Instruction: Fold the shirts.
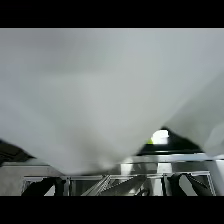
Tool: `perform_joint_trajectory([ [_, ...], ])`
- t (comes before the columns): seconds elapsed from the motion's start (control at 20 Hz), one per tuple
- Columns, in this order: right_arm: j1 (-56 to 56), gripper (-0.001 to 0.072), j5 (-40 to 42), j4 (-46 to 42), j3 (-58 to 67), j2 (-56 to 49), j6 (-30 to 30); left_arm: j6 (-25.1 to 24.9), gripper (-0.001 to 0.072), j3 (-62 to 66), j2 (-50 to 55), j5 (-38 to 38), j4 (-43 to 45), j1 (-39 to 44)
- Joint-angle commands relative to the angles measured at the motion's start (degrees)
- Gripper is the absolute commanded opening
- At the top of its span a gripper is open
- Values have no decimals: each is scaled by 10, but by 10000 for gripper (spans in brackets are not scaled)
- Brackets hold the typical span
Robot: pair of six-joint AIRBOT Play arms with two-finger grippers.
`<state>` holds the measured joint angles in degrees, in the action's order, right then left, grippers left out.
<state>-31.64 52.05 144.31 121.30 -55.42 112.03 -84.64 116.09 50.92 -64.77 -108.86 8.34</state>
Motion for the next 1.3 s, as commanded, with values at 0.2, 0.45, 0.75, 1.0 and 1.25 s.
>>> perform_joint_trajectory([
  [0.2, 152, 17, 77, -38, -149, -177, -5, -14, 14, -122, 189, 2, 123, -2],
  [0.45, 226, 18, 52, -70, -160, -376, -13, -33, 14, -148, 371, 4, 143, -49],
  [0.75, 257, 18, 14, -26, -160, -558, -37, -49, 14, -120, 556, 48, 96, -80],
  [1.0, 245, 302, 62, -13, -157, -588, -49, -48, 485, -28, 640, -16, 47, -82],
  [1.25, 132, 301, 259, -24, -156, -535, -63, -48, 703, 20, 625, -147, 48, -139],
])
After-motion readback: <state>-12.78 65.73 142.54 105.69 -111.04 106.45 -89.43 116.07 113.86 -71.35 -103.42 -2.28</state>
